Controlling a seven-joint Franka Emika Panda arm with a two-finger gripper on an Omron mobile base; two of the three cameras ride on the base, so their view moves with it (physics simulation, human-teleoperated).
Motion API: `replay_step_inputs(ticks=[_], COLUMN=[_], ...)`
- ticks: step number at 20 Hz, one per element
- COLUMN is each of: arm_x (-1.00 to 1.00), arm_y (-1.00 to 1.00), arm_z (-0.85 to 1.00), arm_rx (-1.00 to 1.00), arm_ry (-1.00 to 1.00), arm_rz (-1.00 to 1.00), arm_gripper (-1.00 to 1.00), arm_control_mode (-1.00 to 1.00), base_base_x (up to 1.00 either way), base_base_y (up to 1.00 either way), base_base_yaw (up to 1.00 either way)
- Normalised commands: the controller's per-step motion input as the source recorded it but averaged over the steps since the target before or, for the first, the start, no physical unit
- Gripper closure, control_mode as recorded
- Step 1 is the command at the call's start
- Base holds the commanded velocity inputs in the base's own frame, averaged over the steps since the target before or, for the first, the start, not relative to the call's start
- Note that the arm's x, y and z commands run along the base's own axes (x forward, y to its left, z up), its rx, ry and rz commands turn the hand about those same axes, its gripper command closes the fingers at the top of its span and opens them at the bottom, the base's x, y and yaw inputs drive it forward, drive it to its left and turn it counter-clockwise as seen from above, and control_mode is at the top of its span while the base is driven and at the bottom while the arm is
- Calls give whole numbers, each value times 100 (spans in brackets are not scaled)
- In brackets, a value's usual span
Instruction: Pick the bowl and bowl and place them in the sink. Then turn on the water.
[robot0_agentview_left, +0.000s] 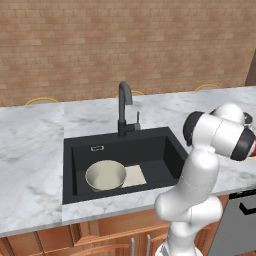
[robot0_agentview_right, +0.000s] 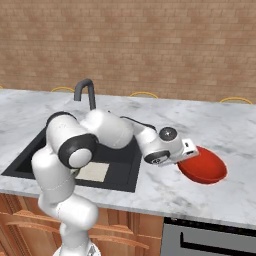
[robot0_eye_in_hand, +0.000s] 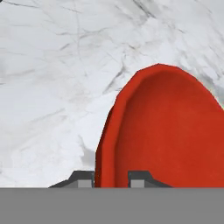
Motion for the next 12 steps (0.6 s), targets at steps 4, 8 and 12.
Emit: replay_step_inputs(ticks=[4,8,12], arm_x=[0,0,0], arm_y=[35,25,21], arm_z=[32,24,15], arm_rx=[-1,-1,-1], arm_ry=[-5,-6,-6], arm_rz=[26,30,36], arm_gripper=[100,100,100], arm_control_mode=[-100,-100,-100], base_base_x=[0,0,0], base_base_y=[0,0,0], base_base_yaw=[0,0,0])
